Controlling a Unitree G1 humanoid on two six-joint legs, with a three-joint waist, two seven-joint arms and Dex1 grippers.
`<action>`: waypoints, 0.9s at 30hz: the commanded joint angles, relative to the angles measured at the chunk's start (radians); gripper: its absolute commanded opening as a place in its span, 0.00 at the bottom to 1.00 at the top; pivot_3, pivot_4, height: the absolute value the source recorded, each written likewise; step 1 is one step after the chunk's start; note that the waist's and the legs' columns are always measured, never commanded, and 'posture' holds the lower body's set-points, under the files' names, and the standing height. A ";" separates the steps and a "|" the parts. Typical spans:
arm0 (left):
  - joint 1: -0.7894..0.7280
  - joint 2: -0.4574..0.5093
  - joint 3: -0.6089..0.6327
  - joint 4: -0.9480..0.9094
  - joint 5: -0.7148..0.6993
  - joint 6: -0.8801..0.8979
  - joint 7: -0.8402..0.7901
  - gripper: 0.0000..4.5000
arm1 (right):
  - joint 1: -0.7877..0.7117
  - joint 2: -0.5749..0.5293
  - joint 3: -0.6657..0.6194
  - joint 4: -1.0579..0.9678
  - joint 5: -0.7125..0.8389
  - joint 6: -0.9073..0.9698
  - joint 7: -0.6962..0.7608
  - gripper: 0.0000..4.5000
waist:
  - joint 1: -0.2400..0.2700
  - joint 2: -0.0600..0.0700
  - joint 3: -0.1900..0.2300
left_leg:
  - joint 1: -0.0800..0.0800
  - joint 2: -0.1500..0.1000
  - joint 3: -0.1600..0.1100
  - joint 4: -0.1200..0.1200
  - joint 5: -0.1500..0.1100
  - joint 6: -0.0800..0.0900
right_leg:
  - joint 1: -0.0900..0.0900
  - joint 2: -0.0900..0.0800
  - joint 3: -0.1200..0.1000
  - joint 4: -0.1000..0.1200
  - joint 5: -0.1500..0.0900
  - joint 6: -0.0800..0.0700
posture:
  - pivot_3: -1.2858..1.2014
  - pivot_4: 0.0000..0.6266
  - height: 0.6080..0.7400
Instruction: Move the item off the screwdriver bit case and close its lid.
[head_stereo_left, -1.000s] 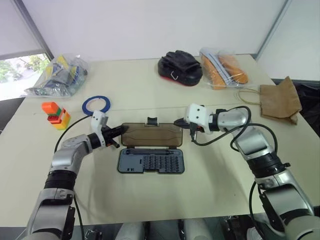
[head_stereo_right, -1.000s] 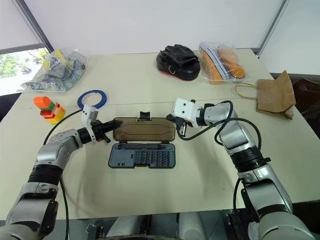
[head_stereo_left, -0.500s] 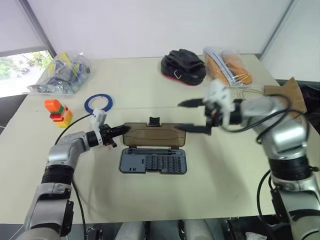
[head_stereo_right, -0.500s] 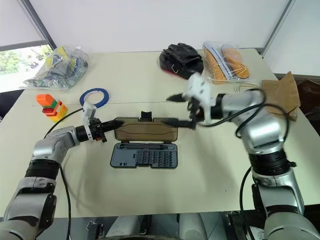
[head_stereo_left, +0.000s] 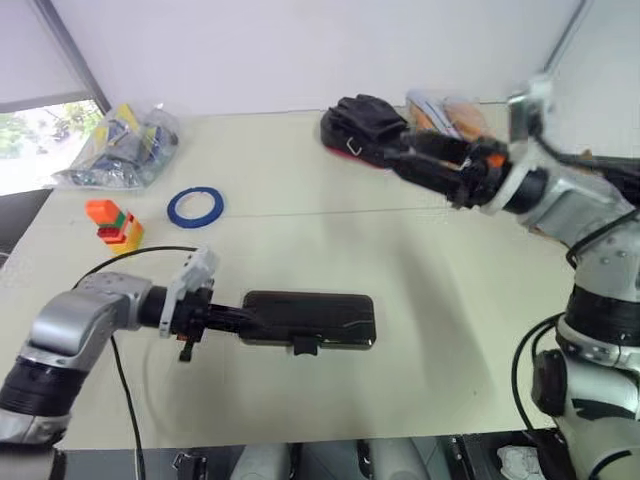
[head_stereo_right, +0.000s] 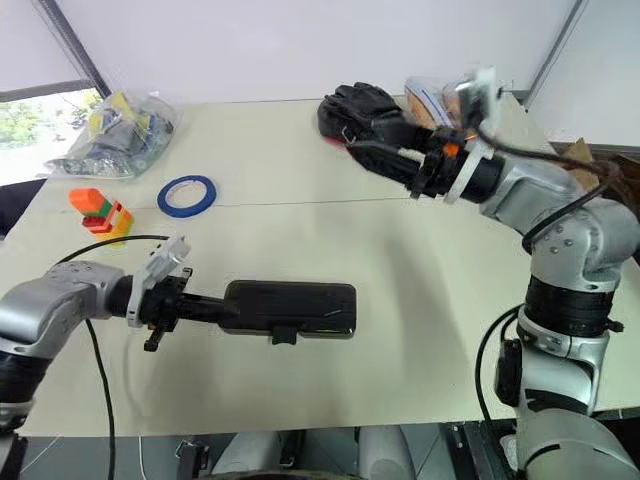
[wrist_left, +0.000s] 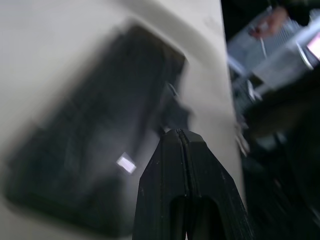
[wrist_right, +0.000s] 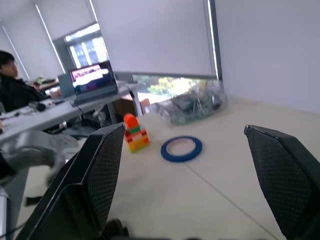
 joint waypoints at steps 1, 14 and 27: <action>-0.255 -0.090 0.131 0.152 -0.049 0.005 0.141 0.00 | 0.106 -0.052 0.228 -0.178 -0.104 -0.057 0.023 0.88 | 0.015 -0.004 0.002 | -0.001 0.000 -0.002 0.002 0.000 0.000 | 0.000 0.001 -0.002 0.000 0.000 0.000 | 0.52 0.24 1.00; -0.485 -0.316 -0.160 0.654 0.328 -0.421 0.075 0.00 | 0.330 -0.017 0.501 -0.455 -0.148 -0.027 -0.061 0.01 | -0.008 -0.006 0.003 | -0.003 -0.002 0.001 0.003 0.000 -0.001 | -0.001 0.000 0.000 -0.001 0.000 0.002 | 0.52 0.24 1.00; -0.573 -0.432 -0.295 0.855 0.481 -0.569 -0.174 0.00 | 0.355 0.089 0.686 -0.516 -0.241 0.066 -0.257 0.01 | -0.010 -0.007 0.003 | -0.002 -0.002 0.000 0.003 0.000 0.001 | -0.001 0.001 -0.001 0.000 0.000 0.001 | 0.52 0.24 1.00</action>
